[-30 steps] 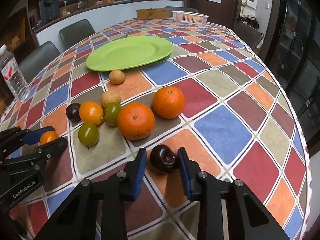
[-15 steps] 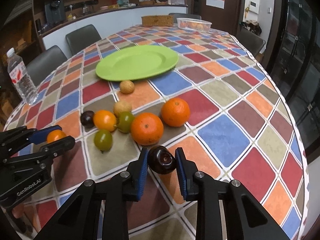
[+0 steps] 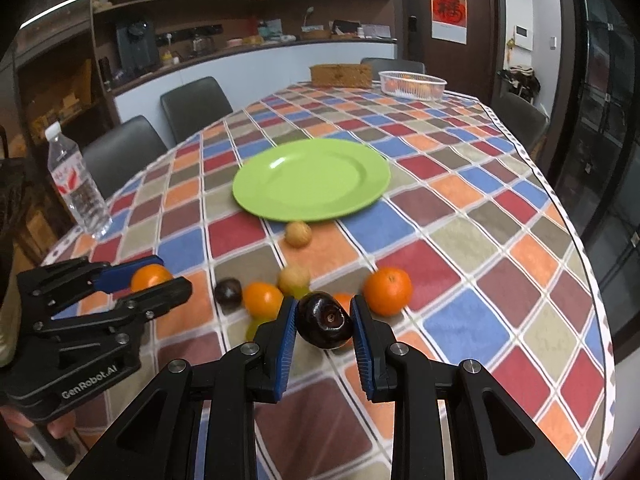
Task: Organize fruits
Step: 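Carry the tangerine and plum in both tools over the green plate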
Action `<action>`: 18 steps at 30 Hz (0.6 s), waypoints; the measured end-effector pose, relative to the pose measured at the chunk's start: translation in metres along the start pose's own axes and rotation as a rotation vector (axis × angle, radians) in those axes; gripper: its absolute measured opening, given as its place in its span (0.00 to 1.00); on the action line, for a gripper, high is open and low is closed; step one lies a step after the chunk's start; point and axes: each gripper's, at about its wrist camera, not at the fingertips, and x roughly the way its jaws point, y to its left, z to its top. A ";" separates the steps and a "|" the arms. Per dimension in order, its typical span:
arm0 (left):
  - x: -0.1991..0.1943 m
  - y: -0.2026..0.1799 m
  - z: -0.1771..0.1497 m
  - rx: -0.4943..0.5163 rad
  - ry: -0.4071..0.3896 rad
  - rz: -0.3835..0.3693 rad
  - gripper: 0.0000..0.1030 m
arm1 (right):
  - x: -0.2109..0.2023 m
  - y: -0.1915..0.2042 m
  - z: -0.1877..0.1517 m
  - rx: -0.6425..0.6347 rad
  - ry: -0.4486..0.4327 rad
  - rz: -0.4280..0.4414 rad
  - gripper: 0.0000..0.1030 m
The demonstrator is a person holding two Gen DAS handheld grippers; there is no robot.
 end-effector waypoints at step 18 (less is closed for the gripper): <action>0.037 0.017 0.063 0.006 0.003 -0.051 0.33 | 0.040 -0.006 0.061 0.009 -0.009 0.106 0.27</action>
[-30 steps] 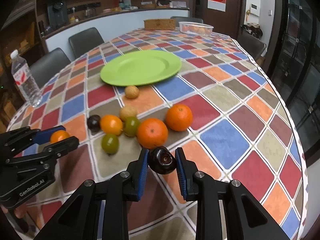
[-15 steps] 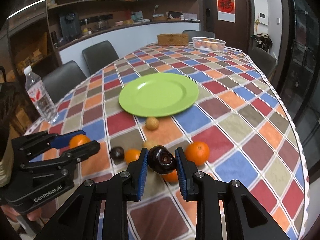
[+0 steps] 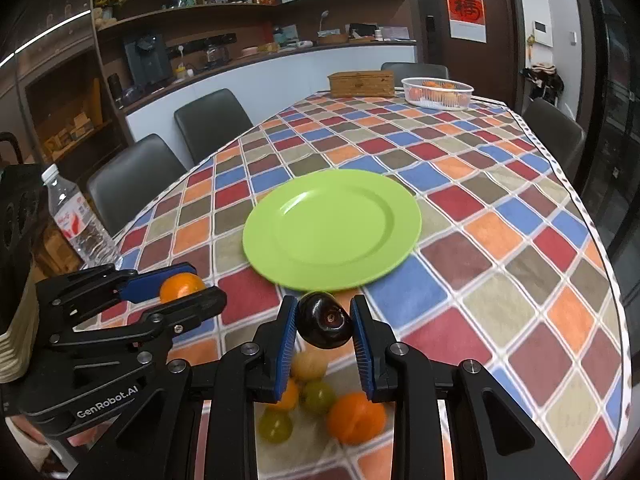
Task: Organize fruits
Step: 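Carry the tangerine and plum in both tools over the green plate, then lower both fruits onto the green plate and open both tools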
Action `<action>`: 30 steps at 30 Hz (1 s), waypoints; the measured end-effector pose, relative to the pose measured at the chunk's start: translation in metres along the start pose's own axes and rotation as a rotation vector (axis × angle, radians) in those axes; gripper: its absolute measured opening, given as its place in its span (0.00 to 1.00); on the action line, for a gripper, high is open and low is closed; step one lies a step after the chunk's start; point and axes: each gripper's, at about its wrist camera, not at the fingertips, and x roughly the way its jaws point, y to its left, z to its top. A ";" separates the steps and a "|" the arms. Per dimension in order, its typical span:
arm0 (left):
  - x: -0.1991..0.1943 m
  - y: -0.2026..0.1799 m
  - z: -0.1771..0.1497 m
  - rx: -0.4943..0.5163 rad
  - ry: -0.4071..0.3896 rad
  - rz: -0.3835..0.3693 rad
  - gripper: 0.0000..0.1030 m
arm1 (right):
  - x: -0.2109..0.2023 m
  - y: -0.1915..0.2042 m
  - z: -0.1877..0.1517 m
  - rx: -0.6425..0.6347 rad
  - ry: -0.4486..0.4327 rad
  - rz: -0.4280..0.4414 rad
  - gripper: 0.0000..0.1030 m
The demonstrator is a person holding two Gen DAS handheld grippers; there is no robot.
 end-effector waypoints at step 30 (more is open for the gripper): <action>0.094 0.042 0.039 -0.002 0.094 0.072 0.49 | 0.105 -0.027 0.047 -0.025 0.121 0.008 0.32</action>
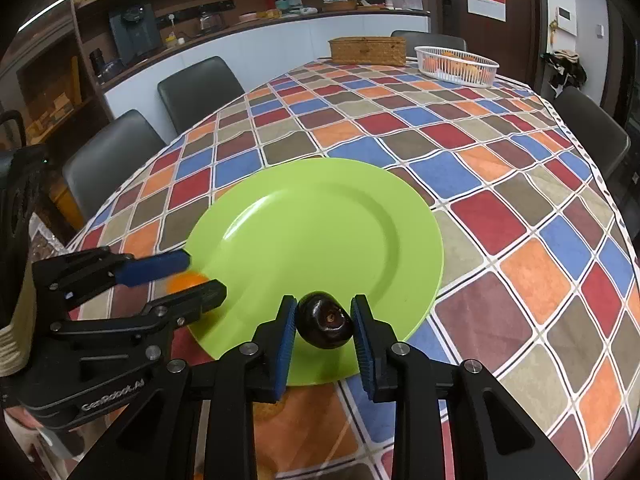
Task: Organize fruits
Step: 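Lower both fruits onto the green plate and open both tools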
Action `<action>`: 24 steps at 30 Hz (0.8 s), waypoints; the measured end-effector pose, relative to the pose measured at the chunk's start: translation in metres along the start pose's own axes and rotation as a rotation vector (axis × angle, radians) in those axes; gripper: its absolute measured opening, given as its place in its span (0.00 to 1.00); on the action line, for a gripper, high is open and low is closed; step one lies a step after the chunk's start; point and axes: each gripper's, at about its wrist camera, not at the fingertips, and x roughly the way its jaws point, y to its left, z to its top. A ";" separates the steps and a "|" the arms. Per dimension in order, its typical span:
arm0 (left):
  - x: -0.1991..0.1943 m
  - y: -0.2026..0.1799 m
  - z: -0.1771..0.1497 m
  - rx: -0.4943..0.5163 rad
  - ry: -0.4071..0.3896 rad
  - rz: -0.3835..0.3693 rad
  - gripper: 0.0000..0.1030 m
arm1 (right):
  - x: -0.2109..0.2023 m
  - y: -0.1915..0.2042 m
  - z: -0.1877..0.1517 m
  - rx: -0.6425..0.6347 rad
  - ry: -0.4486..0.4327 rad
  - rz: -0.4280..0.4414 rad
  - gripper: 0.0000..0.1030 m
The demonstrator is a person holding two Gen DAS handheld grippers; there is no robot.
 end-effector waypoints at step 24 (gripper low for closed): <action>-0.103 -0.033 -0.027 0.034 -0.148 0.019 0.60 | -0.092 0.011 -0.034 0.020 -0.136 -0.016 0.39</action>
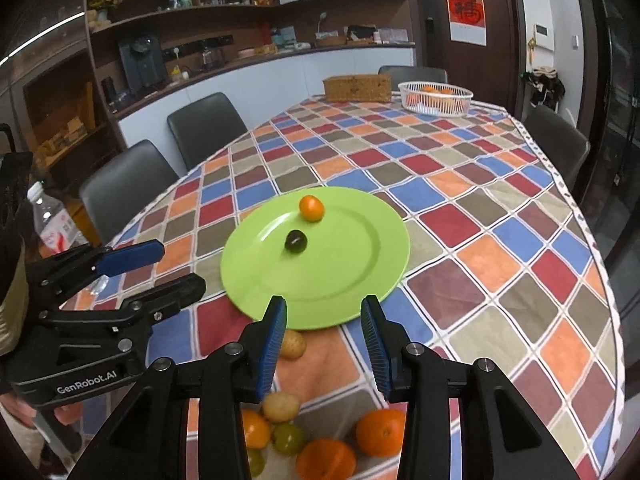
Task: Organize fruits
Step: 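Lower both fruits onto the green plate and open both tools, then move both open tools back toward the remaining fruit cluster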
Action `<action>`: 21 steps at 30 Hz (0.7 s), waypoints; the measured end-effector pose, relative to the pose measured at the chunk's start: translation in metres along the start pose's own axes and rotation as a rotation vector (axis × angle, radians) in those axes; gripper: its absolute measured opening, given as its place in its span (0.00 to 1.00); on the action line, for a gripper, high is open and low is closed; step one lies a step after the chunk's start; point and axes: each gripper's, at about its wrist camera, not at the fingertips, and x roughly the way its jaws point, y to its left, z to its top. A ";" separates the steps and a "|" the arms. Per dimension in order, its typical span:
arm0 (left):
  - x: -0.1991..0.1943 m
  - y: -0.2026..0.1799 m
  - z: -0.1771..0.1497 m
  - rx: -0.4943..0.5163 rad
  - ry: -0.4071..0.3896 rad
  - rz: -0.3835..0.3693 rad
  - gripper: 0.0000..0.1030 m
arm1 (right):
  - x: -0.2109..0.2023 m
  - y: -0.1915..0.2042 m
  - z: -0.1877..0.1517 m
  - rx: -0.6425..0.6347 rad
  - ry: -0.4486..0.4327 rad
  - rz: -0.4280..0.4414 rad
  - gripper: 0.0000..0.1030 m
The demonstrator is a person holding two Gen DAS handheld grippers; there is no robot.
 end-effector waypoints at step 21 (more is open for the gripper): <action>-0.061 -0.038 -0.058 0.015 -0.067 -0.008 0.65 | -0.068 0.010 -0.055 -0.049 -0.056 -0.040 0.46</action>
